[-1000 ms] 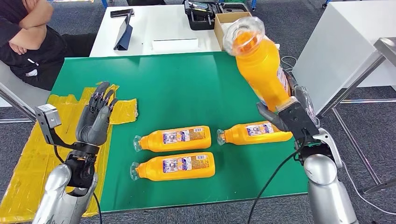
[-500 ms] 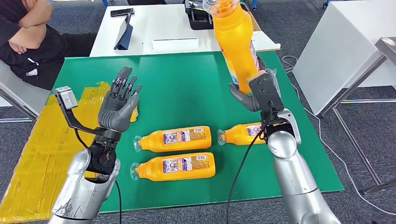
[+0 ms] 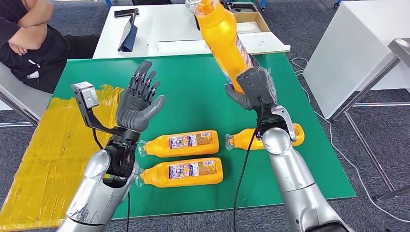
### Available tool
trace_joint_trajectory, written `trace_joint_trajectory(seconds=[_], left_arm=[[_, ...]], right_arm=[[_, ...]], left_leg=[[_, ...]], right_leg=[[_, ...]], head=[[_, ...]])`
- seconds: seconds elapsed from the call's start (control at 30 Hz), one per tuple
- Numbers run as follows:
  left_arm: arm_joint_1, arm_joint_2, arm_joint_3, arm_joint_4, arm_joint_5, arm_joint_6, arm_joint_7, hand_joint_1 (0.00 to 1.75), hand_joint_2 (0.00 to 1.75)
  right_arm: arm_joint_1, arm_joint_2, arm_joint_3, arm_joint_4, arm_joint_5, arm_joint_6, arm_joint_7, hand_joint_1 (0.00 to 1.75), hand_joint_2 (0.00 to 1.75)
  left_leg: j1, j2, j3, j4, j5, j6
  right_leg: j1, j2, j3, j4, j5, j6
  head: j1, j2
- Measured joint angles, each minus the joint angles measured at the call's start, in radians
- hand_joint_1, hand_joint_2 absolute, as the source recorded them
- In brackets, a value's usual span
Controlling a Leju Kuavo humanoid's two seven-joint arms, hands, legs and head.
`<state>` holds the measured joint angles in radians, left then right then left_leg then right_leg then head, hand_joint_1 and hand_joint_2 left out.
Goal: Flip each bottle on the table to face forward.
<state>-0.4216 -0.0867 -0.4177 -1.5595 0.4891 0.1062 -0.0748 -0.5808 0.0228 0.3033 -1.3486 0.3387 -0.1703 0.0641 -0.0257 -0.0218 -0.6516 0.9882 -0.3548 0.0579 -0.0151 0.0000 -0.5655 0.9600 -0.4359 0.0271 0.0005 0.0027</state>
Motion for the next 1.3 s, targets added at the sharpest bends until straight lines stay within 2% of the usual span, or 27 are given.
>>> trace_joint_trajectory(seconds=[0.1,0.33,0.5,0.7,1.23,1.27,1.3], left_arm=[[-0.005,-0.006,-0.007,0.0,-0.002,0.002,0.001,0.0,1.75],[-0.053,-0.043,-0.032,0.034,-0.011,0.003,0.027,0.0,1.75],[-0.078,-0.065,-0.049,0.068,-0.003,0.035,0.035,0.0,1.75],[-0.114,-0.067,-0.049,0.106,0.008,0.064,0.052,0.0,1.75],[-0.159,-0.068,-0.05,0.16,-0.027,0.154,0.055,0.0,1.75],[-0.16,-0.068,-0.05,0.161,-0.03,0.163,0.052,0.09,1.75],[-0.161,-0.068,-0.05,0.161,-0.031,0.173,0.049,0.53,1.75]], right_arm=[[-0.016,0.006,0.011,0.023,0.027,-0.001,0.004,1.75,1.75],[-0.055,0.027,0.067,0.133,0.189,-0.01,0.024,1.75,1.75],[-0.069,0.062,0.107,0.186,0.258,-0.009,0.024,1.75,1.75],[-0.081,0.114,0.189,0.208,0.342,-0.01,0.023,1.75,1.75],[-0.084,0.155,0.324,0.213,0.328,-0.027,0.041,1.75,1.75],[-0.084,0.156,0.331,0.213,0.32,-0.026,0.044,1.75,1.75],[-0.084,0.158,0.338,0.213,0.311,-0.026,0.049,1.75,1.75]], left_leg=[[0.0,0.0,0.0,0.0,0.0,0.0],[0.0,0.0,-0.001,0.0,0.0,0.0],[0.0,0.0,-0.002,0.0,0.0,0.0],[0.0,0.0,-0.002,0.0,0.0,0.0],[0.0,0.0,-0.003,0.0,0.001,0.001],[0.0,0.001,-0.003,0.0,0.001,0.001],[0.0,0.001,-0.003,0.0,0.001,0.001]], right_leg=[[0.0,0.0,0.0,0.0,0.0,0.0],[0.0,0.0,-0.001,0.0,0.0,0.0],[0.0,0.0,-0.001,0.0,0.0,0.0],[0.0,0.0,-0.002,0.0,0.0,0.0],[0.0,0.0,-0.003,0.001,0.0,0.0],[0.0,0.0,-0.003,0.001,0.0,0.0],[0.0,0.0,-0.003,0.001,0.0,0.0]], head=[[0.0,0.0],[0.0,0.0],[0.0,0.0],[0.0,0.0],[0.0,0.0],[0.0,0.0],[0.0,0.0]])
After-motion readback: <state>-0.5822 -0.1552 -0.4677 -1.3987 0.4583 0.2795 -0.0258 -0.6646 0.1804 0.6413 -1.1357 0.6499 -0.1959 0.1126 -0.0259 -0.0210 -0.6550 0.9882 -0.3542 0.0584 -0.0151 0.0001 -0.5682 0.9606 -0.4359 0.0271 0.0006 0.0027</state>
